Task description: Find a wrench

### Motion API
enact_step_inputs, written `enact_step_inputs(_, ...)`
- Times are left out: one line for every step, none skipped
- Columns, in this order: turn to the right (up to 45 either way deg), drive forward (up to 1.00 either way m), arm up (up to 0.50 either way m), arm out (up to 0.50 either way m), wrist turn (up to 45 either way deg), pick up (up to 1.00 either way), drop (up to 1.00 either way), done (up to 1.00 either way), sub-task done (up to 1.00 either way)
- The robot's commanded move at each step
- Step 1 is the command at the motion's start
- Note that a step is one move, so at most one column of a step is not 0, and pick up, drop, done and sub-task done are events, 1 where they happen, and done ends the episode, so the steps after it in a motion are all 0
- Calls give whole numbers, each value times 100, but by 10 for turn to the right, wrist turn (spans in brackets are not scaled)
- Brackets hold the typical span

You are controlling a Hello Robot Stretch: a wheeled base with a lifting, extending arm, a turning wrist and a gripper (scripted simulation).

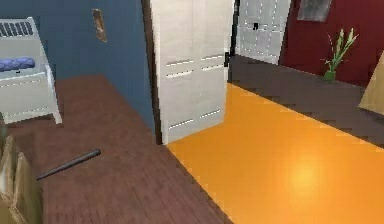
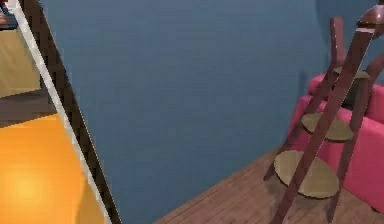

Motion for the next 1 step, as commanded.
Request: enact_step_inputs(0, 80, 0, 0, 0, 0, 0, 0, 0)
